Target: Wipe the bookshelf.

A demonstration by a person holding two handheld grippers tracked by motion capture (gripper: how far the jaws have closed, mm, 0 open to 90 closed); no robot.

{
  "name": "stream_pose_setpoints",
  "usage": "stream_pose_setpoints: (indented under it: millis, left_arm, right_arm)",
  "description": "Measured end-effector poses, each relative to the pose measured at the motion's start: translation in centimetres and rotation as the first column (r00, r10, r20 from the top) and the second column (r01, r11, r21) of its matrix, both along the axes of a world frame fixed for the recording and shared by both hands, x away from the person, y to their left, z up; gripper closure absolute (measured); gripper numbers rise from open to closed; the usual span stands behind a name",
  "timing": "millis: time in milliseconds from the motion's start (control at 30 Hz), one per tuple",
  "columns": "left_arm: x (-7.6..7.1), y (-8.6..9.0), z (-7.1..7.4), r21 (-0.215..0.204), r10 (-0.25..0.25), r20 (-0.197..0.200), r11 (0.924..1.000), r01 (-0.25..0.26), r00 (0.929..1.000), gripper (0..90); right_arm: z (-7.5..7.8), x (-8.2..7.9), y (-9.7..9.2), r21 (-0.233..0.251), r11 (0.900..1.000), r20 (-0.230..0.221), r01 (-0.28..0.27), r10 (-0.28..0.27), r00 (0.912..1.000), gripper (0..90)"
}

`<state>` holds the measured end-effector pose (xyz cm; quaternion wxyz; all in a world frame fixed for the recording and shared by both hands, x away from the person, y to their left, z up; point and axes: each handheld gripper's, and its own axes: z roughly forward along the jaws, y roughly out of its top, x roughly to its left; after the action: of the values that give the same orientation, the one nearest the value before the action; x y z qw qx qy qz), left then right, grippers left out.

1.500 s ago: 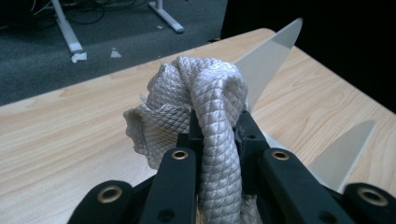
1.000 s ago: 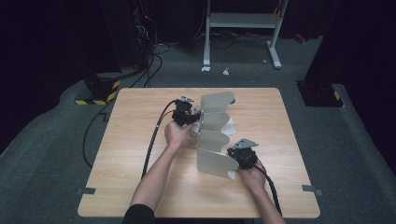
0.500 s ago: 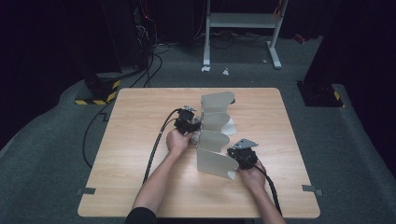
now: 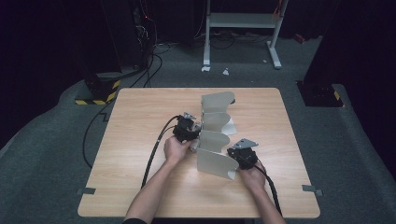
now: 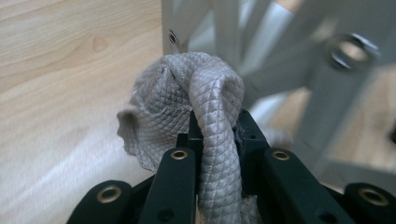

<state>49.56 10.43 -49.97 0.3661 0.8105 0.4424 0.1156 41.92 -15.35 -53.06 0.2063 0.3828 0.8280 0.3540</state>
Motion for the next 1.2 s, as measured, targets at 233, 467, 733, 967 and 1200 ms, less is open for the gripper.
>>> stream_pose_setpoints:
  millis: [233, 467, 733, 967, 1200]
  left_arm:
    - [-2.7, 0.2, 0.7, -0.056, -0.039, 0.018, 0.9976, 0.04, 0.9991, 79.7]
    - [-5.2, 0.4, 0.9, -0.048, -0.062, 0.043, 0.9968, 0.064, 0.9971, 79.8]
    - [-5.7, 2.5, 0.5, -0.03, 0.01, 0.049, 0.9995, -0.008, 0.9987, 79.5]
    - [-5.7, 5.3, 0.2, -0.004, 0.096, 0.057, 0.9953, -0.096, 0.9937, 79.0]
    - [-5.4, 7.7, -0.2, 0.021, 0.166, 0.065, 0.9856, -0.168, 0.984, 78.6]
  right_arm:
    - [0.0, 0.0, -0.1, 0.001, 1.0, -0.001, -0.002, 0.002, 1.0, 86.2]
    - [0.0, 0.0, 0.0, 0.002, 1.0, 0.0, -0.003, 0.003, 1.0, 86.2]
    - [0.0, 0.0, 0.0, 0.002, 1.0, -0.004, -0.001, 0.001, 1.0, 86.0]
    - [0.0, 0.0, 0.0, 0.002, 1.0, -0.004, -0.002, 0.002, 1.0, 86.0]
    - [0.0, 0.1, -0.1, 0.001, 1.0, -0.005, -0.005, 0.005, 1.0, 85.8]
